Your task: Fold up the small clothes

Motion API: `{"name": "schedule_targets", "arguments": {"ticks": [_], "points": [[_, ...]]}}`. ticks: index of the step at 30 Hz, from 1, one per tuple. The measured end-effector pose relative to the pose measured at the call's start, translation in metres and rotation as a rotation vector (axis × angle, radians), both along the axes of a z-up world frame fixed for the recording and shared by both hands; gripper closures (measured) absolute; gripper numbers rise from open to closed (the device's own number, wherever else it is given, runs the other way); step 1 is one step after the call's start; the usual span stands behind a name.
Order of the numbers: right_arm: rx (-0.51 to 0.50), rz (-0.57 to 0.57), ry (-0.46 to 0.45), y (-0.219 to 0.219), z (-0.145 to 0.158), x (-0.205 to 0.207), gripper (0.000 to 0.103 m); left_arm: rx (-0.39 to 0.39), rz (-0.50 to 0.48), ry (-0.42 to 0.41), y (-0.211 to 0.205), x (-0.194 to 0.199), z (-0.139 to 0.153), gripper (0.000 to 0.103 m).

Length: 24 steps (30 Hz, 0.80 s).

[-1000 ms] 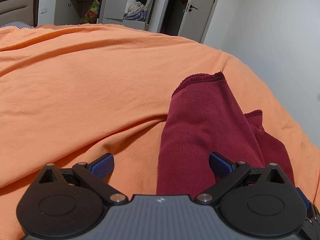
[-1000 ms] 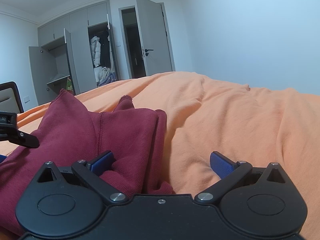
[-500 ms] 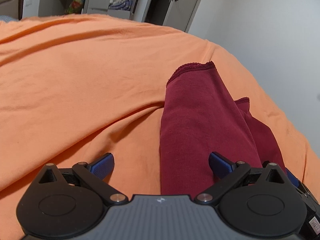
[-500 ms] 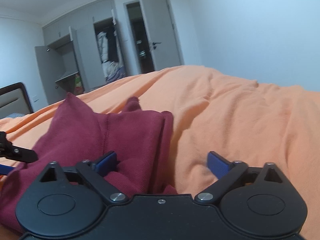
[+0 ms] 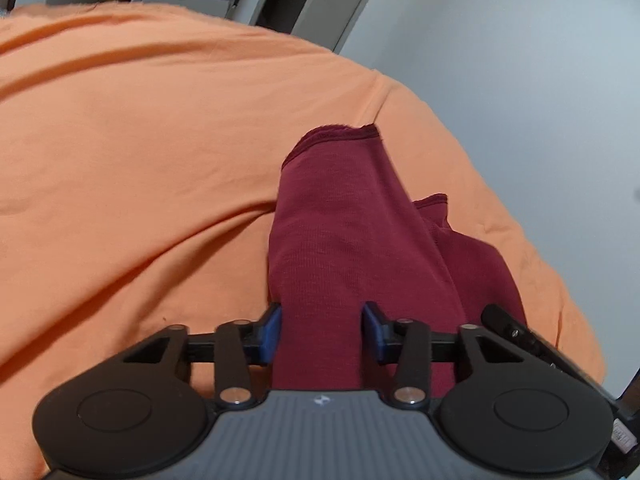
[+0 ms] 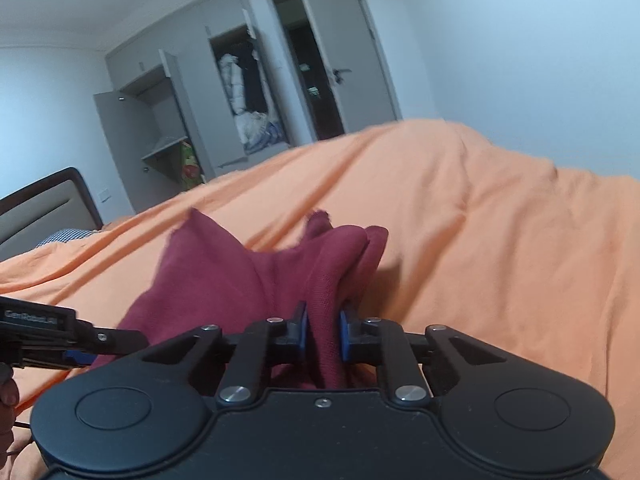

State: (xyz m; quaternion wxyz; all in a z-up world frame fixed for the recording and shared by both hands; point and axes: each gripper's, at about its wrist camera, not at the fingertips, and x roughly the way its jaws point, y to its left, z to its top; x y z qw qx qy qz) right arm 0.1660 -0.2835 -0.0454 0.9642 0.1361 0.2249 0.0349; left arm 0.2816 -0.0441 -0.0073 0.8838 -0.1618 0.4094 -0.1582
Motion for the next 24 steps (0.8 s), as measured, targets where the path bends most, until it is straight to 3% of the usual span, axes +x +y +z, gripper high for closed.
{"name": "schedule_targets", "arguments": {"ticks": [5, 9, 15, 19, 24], "points": [[-0.049, 0.035, -0.079, 0.02, 0.024, -0.002, 0.089, -0.003, -0.011, -0.078, 0.003, -0.011, 0.021, 0.074], [-0.052, 0.074, -0.142, 0.037, 0.039, 0.01, 0.089, 0.042, 0.005, -0.164, 0.011, -0.015, 0.047, 0.074], [-0.028, 0.131, -0.194, 0.068, 0.045, 0.038, 0.089, 0.112, 0.105, -0.246, 0.044, -0.014, 0.073, 0.074], [-0.041, 0.165, -0.155, 0.089, 0.032, 0.057, 0.089, 0.151, 0.154, -0.222, 0.061, -0.006, 0.064, 0.074], [-0.063, 0.146, -0.088, 0.095, 0.014, 0.063, 0.088, 0.124, 0.188, -0.124, 0.075, 0.0, 0.034, 0.073]]}}
